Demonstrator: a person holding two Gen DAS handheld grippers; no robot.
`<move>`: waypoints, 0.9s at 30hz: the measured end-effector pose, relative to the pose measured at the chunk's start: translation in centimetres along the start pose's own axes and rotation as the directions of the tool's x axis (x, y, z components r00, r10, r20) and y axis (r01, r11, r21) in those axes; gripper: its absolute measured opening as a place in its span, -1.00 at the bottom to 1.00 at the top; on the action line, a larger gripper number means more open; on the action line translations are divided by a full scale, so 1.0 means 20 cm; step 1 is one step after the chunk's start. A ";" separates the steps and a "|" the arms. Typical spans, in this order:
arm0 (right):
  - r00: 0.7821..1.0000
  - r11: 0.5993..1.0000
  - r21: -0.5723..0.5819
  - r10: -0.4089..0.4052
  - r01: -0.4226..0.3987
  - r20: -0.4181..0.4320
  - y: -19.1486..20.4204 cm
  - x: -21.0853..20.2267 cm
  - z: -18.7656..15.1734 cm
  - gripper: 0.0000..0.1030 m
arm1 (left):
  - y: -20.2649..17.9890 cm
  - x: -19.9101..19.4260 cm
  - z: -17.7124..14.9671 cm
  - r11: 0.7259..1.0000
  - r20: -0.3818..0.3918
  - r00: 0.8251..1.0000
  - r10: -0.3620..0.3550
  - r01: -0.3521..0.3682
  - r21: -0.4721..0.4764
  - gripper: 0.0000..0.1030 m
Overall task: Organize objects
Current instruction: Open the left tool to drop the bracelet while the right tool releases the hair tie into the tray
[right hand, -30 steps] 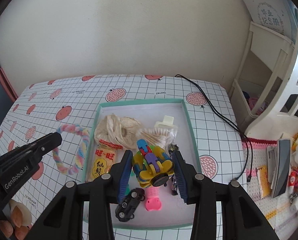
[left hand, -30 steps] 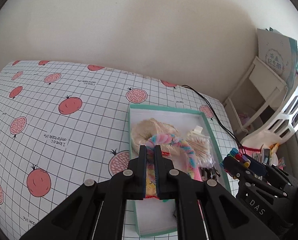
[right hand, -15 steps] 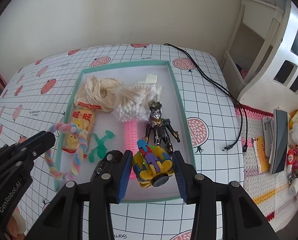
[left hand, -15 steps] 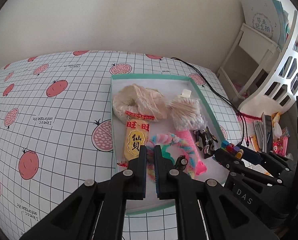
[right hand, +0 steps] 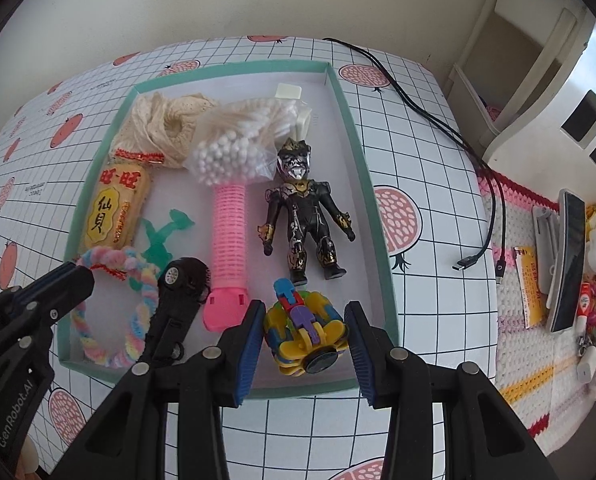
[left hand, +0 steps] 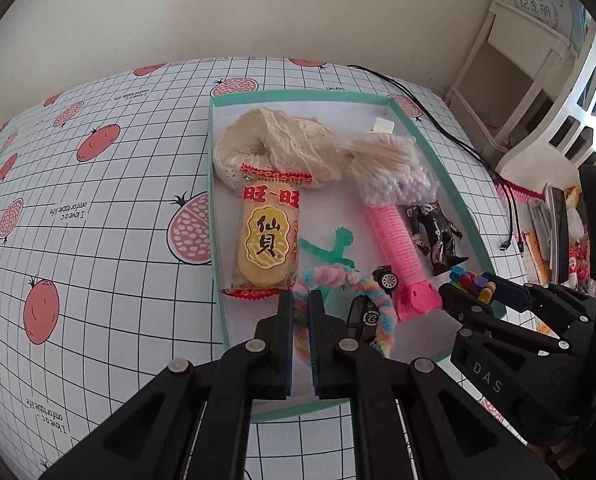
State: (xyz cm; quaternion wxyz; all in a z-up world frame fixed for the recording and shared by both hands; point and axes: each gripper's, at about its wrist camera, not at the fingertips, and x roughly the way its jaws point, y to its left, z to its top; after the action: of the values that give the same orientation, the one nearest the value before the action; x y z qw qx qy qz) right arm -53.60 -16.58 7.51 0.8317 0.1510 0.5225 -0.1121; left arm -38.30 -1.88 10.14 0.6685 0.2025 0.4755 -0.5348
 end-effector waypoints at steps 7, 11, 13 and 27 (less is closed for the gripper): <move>1.000 1.000 -0.018 -0.008 0.008 -0.017 0.00 0.02 -0.02 -0.15 | -0.01 0.05 -0.02 0.999 -0.028 0.999 0.025 -0.025 0.023 -0.85; 1.000 1.000 -0.016 0.003 -0.003 -0.017 -0.01 0.03 -0.02 -0.15 | -0.01 0.06 -0.03 0.999 -0.040 0.999 0.033 -0.032 0.029 -0.85; 1.000 1.000 -0.018 0.007 -0.007 -0.015 -0.01 0.03 -0.02 -0.15 | -0.02 0.06 -0.02 0.999 -0.038 0.999 0.035 -0.034 0.031 -0.85; 1.000 0.999 -0.032 0.013 -0.012 0.017 0.00 -0.04 -0.03 0.08 | -0.03 -0.06 -0.01 0.997 0.020 1.000 0.024 -0.025 0.068 -0.41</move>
State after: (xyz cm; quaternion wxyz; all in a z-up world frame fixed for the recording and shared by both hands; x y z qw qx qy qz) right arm -54.43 -16.24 7.96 0.8392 0.1400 0.5160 -0.0998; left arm -38.87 -1.18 11.22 0.6723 0.2258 0.4480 -0.5444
